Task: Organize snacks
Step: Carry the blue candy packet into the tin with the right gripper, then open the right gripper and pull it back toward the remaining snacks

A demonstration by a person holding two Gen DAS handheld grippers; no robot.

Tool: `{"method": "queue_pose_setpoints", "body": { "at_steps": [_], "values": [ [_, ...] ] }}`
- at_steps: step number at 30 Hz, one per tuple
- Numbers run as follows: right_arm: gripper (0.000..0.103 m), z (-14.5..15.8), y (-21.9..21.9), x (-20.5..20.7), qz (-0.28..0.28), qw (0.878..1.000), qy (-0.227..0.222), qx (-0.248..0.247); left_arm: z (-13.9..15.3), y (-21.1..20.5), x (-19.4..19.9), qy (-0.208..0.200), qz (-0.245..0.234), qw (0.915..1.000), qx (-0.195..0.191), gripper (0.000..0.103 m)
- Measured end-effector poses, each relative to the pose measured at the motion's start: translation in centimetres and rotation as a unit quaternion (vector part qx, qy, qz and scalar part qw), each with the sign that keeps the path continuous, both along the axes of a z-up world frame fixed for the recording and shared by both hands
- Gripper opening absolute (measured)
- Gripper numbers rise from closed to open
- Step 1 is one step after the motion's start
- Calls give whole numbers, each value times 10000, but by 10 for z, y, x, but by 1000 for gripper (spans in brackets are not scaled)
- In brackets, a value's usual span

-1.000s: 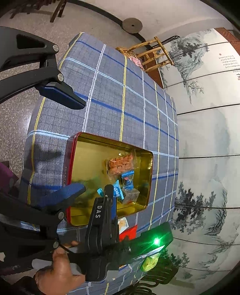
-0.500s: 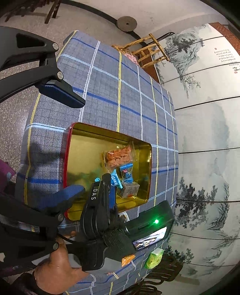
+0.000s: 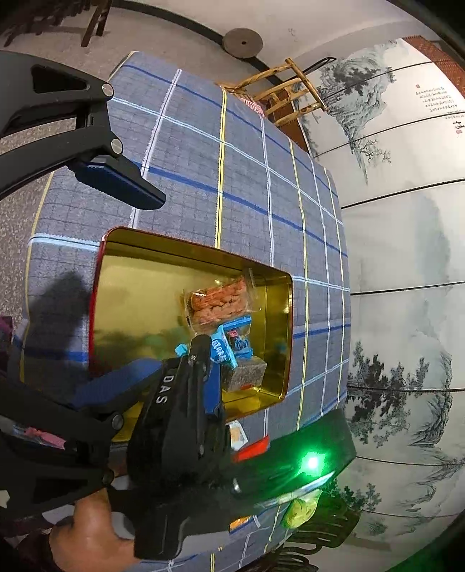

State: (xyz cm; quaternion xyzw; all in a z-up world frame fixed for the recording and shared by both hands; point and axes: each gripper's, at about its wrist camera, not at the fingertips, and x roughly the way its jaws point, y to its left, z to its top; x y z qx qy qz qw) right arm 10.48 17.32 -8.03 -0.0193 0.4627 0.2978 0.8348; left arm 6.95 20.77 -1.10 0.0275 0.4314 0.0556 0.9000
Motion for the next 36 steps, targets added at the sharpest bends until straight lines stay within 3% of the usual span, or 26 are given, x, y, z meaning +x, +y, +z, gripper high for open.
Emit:
{"method": "queue_pose_setpoints", "body": {
  "at_steps": [13, 21, 24, 30, 33, 36],
  "values": [
    [32, -2, -2, 13, -20, 9999, 41, 161, -5, 25, 15, 240, 249, 9994, 44, 82],
    [33, 3, 6, 10, -57, 9999, 38, 134, 12, 31, -8, 71, 411, 9990, 138, 82],
    [39, 12, 3, -1, -24, 9997, -34, 256, 16, 33, -19, 38, 468, 9987, 181, 82],
    [51, 50, -81, -23, -640, 9925, -751, 716, 25, 23, -28, -53, 431, 9991, 39, 82],
    [54, 54, -155, -33, -1468, 9820, -1053, 551, 27, 3, -29, -57, 126, 9998, -134, 82],
    [54, 41, -232, -43, -2334, 9659, -1119, 41, 27, -26, -26, -12, -266, 9994, -221, 82]
  ]
}}
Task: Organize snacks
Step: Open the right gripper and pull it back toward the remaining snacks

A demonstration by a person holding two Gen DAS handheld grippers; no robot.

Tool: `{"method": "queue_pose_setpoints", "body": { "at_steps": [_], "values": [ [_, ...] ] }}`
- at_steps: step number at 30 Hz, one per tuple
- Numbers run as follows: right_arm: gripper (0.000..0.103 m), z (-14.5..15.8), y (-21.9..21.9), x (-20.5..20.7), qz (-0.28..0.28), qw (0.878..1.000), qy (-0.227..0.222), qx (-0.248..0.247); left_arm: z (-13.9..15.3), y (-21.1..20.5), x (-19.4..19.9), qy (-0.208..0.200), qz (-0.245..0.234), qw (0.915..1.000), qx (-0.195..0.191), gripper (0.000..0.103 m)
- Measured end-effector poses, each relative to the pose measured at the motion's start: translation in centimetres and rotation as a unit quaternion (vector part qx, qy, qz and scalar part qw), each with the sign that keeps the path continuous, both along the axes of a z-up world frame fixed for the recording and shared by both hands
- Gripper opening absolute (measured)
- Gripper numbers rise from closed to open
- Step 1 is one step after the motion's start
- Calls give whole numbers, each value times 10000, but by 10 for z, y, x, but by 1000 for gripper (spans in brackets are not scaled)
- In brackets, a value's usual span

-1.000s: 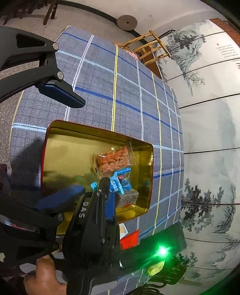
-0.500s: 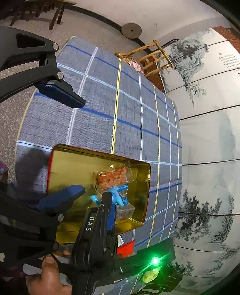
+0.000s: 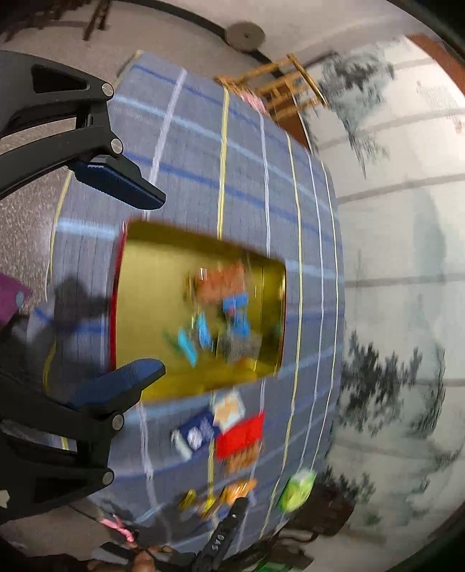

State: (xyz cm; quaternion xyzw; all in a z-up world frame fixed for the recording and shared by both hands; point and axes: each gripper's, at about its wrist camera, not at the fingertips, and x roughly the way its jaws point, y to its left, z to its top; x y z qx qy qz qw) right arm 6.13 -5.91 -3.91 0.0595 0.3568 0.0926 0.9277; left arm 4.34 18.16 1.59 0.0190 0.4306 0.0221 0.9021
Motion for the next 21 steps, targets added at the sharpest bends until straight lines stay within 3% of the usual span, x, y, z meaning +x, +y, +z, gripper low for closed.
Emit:
{"method": "queue_pose_setpoints", "body": {
  "at_steps": [3, 6, 9, 14, 21],
  "values": [
    [54, -20, -63, -14, -721, 9963, 154, -443, 0, -37, 6, 74, -486, 9987, -123, 82],
    [58, -41, -113, -26, -1241, 9882, 328, -832, -1, -73, 21, 340, -904, 9939, -527, 84],
    [61, -54, -146, -26, -1471, 9843, 443, -868, -7, -106, 44, 647, -1061, 9885, -857, 88],
    [62, -65, -176, -24, -1545, 9844, 497, -683, -37, -153, 97, 1150, -955, 9863, -703, 88],
    [64, -71, -186, -13, -1278, 9905, 364, -364, -76, -165, 150, 1724, -513, 9818, -606, 88]
  ]
}}
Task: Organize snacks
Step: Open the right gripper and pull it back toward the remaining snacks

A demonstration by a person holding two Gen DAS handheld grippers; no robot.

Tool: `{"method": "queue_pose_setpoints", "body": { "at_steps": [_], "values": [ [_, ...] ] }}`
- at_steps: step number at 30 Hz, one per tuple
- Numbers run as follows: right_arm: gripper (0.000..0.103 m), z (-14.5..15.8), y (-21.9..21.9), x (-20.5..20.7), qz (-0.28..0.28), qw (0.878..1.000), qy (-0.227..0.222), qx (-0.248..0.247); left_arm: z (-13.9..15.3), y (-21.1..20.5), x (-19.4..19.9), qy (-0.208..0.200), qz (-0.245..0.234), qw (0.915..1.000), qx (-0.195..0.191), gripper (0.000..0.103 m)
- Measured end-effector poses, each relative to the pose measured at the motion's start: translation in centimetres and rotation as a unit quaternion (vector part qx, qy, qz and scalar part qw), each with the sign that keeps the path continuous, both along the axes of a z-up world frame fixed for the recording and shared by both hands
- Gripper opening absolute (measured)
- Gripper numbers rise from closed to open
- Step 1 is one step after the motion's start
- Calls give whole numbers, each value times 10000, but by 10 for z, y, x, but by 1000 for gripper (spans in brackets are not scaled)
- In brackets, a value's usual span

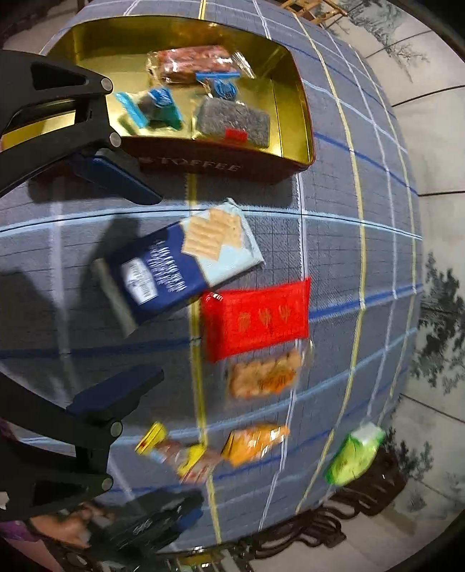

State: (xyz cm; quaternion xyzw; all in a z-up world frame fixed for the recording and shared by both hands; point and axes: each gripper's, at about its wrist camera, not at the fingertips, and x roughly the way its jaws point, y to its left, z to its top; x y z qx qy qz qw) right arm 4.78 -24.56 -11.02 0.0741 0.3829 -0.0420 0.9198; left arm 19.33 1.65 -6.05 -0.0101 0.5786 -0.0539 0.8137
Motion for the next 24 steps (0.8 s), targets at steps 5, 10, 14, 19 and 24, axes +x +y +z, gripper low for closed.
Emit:
{"method": "queue_pose_setpoints", "body": {
  "at_steps": [5, 10, 14, 19, 24],
  "values": [
    [66, -2, -2, 2, 174, 9996, -81, 220, -18, 2, 17, 152, 242, 9995, 116, 87],
    [72, -2, -2, 1, 272, 9988, -162, 364, -31, -2, 21, 129, 293, 9988, 367, 82],
    [74, -3, -10, -1, 214, 9977, -175, 621, -32, -12, 19, -203, 126, 9985, 483, 51],
    [76, -7, -16, 4, 114, 9965, -70, 820, -29, -20, 7, -262, 28, 9992, 292, 47],
    [76, -7, -18, 4, 198, 9953, -64, 944, -16, -27, -35, -406, -194, 9990, 6, 47]
  ]
}}
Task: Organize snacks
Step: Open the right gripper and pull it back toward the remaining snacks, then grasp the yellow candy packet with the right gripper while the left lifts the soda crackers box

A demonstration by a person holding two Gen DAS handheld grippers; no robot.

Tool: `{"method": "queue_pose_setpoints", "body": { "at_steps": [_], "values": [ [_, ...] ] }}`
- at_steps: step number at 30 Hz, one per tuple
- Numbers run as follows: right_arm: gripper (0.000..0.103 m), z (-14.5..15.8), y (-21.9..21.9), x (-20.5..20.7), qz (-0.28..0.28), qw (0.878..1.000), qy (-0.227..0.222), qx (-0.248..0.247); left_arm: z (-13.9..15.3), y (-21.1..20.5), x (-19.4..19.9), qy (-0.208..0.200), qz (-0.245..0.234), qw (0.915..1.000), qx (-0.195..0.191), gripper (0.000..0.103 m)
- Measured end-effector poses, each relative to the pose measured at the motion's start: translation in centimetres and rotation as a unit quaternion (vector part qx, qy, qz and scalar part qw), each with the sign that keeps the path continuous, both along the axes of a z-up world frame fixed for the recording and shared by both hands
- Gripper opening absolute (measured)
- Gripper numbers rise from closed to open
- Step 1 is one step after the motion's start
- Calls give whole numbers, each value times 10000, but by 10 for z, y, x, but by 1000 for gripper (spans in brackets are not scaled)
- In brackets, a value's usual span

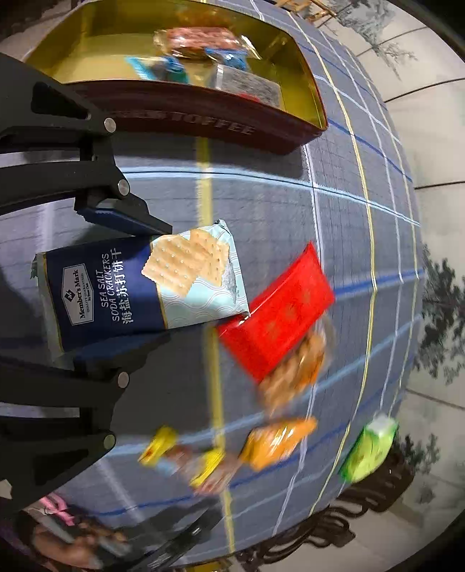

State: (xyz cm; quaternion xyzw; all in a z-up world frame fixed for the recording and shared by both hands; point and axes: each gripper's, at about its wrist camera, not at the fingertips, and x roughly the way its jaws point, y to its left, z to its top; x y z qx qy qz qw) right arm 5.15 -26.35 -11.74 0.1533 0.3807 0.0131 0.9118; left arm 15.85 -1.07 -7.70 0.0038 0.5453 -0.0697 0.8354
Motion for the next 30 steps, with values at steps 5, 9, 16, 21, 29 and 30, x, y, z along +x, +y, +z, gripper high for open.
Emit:
{"method": "queue_pose_setpoints", "body": {
  "at_steps": [5, 9, 16, 21, 29, 30],
  "values": [
    [76, 8, 13, -9, 756, 9966, -286, 132, 19, 3, -35, -147, -252, 9991, -306, 47],
    [76, 18, 34, -25, 1388, 9885, -401, 445, 32, 3, -50, -288, -357, 9985, -283, 47],
    [67, 10, 89, -24, 1286, 9886, 151, 768, 48, 5, -64, -492, -395, 9974, -337, 48],
    [62, 1, 110, -8, 1089, 9909, 313, 727, 55, 14, -71, -582, -376, 9968, -406, 48],
    [27, -2, 137, 12, 937, 9951, 291, 105, 57, 33, -78, -531, -241, 9969, -522, 48],
    [26, -1, 144, 12, 1030, 9943, 250, -76, 58, 36, -79, -542, -223, 9968, -537, 48]
  ]
}}
